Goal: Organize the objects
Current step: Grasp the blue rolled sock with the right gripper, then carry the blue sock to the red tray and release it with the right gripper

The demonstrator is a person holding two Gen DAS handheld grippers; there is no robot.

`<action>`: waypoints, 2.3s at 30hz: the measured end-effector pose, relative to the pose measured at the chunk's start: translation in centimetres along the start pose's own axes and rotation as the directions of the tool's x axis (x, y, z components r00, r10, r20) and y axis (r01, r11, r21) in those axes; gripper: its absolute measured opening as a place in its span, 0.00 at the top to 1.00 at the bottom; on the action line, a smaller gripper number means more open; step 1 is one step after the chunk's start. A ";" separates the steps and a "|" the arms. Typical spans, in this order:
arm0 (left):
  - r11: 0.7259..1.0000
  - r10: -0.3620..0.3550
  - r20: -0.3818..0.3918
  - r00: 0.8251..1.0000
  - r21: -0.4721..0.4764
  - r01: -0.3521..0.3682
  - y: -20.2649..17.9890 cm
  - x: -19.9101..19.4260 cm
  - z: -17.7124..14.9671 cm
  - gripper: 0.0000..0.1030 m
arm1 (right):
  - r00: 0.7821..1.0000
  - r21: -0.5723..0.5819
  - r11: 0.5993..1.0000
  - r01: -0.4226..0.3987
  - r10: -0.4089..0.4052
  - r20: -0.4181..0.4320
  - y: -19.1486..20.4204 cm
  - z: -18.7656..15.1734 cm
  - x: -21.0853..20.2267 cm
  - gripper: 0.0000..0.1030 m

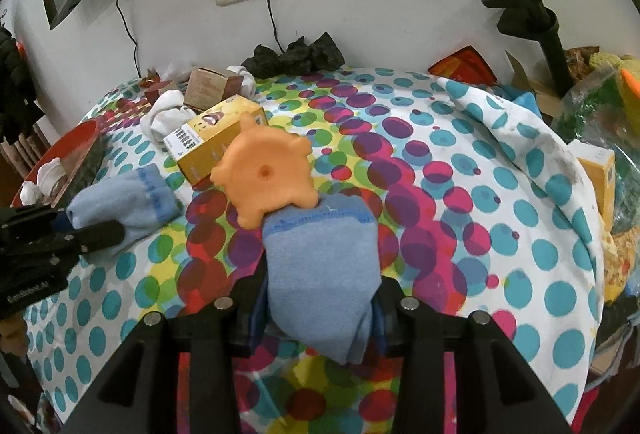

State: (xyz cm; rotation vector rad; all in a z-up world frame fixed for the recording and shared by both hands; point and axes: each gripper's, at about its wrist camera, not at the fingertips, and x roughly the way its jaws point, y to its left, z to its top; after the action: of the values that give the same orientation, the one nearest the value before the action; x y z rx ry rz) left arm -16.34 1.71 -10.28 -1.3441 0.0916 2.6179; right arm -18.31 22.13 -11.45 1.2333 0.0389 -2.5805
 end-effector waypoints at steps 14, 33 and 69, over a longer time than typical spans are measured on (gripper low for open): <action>0.996 0.041 0.067 0.997 -0.078 -0.036 5.1 -5.5 -1.2 0.75 | 0.988 0.010 0.998 -0.061 0.059 0.141 2.3 1.5 -5.1 0.61; 0.958 0.199 0.070 0.977 -0.223 -0.179 15.2 -10.3 -4.0 0.75 | 0.947 0.240 0.934 -0.264 0.205 0.246 -0.8 4.4 -6.2 0.67; 0.908 0.262 0.018 0.965 -0.342 -0.241 23.1 -10.8 -7.8 0.74 | 0.994 0.161 0.986 -0.051 0.035 0.099 2.3 2.9 -1.5 0.70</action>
State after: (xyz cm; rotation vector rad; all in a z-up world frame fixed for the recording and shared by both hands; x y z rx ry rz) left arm -8.65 -23.65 -6.93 -1.4335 -0.2194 2.9984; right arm -19.06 19.85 -8.26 1.1480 -0.2207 -2.6452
